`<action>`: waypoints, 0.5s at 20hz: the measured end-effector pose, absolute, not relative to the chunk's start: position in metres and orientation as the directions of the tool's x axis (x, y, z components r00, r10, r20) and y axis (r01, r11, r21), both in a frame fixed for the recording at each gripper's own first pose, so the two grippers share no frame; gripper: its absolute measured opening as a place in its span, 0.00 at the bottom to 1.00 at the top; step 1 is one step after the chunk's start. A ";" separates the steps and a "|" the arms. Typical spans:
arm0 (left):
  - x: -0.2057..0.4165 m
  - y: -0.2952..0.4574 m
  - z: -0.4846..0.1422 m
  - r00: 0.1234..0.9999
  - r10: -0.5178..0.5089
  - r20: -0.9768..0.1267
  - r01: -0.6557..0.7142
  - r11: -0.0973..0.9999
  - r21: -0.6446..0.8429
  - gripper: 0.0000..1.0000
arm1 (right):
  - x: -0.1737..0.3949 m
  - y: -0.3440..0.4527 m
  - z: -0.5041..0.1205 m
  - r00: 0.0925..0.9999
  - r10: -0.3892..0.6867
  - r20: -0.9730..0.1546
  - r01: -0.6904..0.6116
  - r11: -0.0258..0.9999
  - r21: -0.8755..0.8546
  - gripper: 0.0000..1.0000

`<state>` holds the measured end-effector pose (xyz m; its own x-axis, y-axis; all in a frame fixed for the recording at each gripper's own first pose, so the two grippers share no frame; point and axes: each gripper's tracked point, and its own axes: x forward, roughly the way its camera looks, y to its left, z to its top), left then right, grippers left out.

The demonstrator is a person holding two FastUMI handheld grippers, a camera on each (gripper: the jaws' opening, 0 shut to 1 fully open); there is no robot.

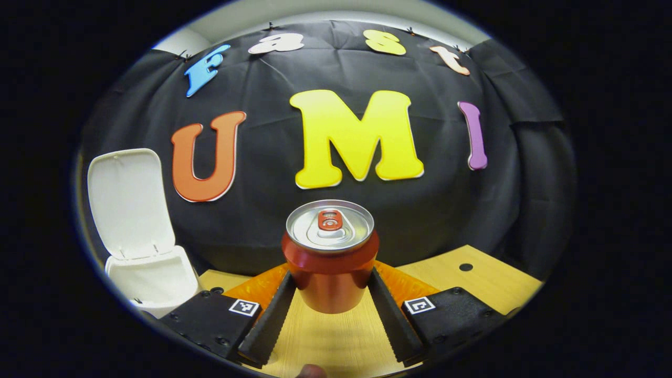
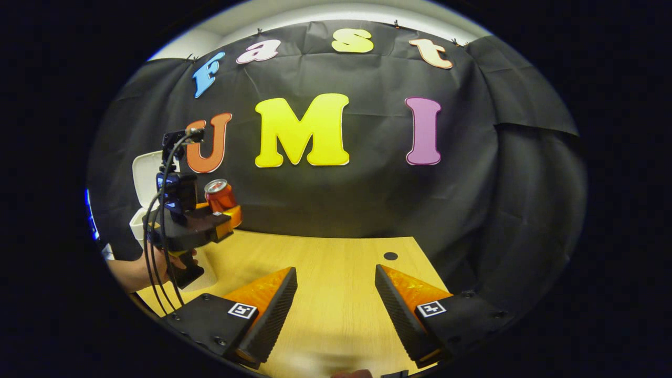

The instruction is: Press the lid of the desktop garbage bin to open it, pick up the crumpled paper on the desktop and throw it into the bin, then pick up the pop can on the desktop and drop it into the bin, and finally close the garbage bin lid.

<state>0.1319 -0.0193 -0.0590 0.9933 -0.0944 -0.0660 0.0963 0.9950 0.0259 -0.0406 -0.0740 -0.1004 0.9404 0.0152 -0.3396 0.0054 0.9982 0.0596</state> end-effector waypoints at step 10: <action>0.121 0.106 -0.005 0.983 0.183 -0.015 -0.182 0.982 0.047 0.84 | -0.032 -0.053 -0.091 0.946 0.094 -0.312 -0.060 0.991 0.116 0.94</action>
<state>0.1208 0.1055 -0.0053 0.9830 0.1828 -0.0155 -0.1820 0.9822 0.0465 -0.0321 -0.0527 -0.0908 0.9455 0.0939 -0.3117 -0.0604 0.9915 0.1156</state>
